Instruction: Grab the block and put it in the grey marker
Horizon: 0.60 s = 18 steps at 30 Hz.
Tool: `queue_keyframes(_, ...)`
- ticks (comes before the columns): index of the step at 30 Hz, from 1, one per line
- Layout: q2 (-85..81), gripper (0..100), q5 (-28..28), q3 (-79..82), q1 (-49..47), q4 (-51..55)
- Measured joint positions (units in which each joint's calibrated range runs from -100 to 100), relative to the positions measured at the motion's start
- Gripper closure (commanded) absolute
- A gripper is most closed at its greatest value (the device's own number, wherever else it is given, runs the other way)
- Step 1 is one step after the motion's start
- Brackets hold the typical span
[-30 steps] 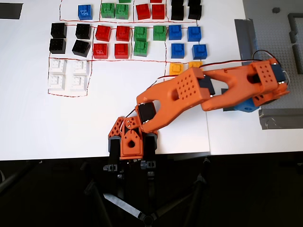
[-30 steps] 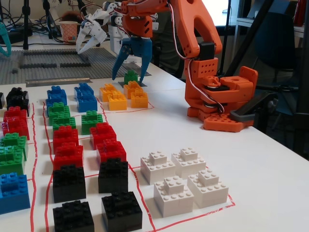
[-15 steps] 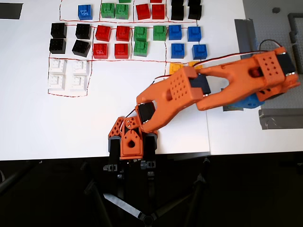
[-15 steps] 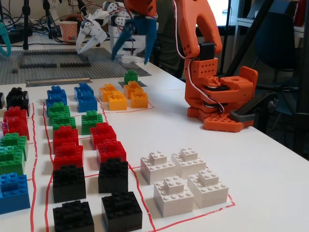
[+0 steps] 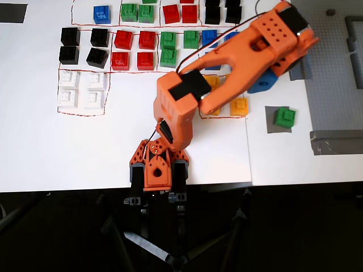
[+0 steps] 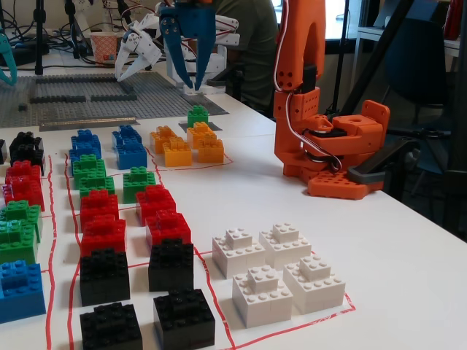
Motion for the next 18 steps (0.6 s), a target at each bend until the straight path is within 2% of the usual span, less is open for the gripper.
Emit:
queue_keyframes(4, -4.61, 99, -6.50, 9.71, -10.61, -2.40)
queue_keyframes(10, -4.61, 99, -17.00, 15.11, -26.45, -5.53)
queue_keyframes(18, -4.61, 99, -23.98, 15.11, -40.87, -9.53)
